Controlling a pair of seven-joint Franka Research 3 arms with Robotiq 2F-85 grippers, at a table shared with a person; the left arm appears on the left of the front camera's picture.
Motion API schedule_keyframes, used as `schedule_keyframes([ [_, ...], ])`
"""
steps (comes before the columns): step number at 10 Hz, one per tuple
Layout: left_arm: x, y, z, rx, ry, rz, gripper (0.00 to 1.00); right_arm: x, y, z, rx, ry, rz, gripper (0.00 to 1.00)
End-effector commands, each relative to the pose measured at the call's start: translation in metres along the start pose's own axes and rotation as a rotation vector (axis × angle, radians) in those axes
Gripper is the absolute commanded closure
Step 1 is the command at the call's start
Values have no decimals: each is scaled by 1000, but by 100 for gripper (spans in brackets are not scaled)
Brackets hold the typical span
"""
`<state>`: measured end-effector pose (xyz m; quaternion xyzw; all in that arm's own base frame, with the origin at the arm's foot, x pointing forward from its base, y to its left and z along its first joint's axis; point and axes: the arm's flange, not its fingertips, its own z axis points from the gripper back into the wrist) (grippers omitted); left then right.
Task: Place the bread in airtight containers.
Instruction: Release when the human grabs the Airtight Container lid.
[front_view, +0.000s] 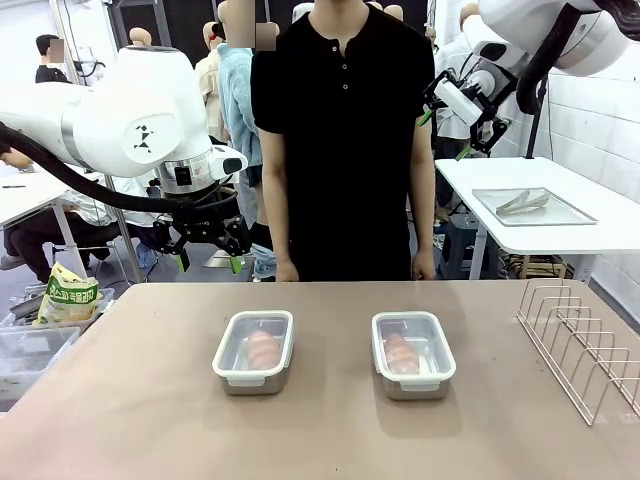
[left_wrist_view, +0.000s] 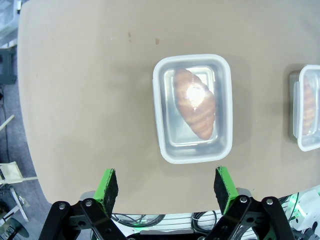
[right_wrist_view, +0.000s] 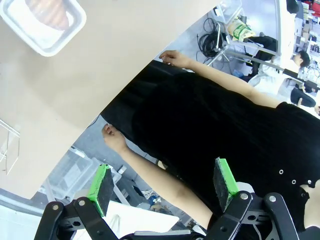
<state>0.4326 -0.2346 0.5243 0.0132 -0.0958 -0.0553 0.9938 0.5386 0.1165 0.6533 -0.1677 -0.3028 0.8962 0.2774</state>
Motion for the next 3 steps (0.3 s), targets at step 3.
schedule_keyframes([
  [3, -1, 2, 2, -1, -1, 1, 0, 0, 1, -2, -20, 0, -3, 0],
])
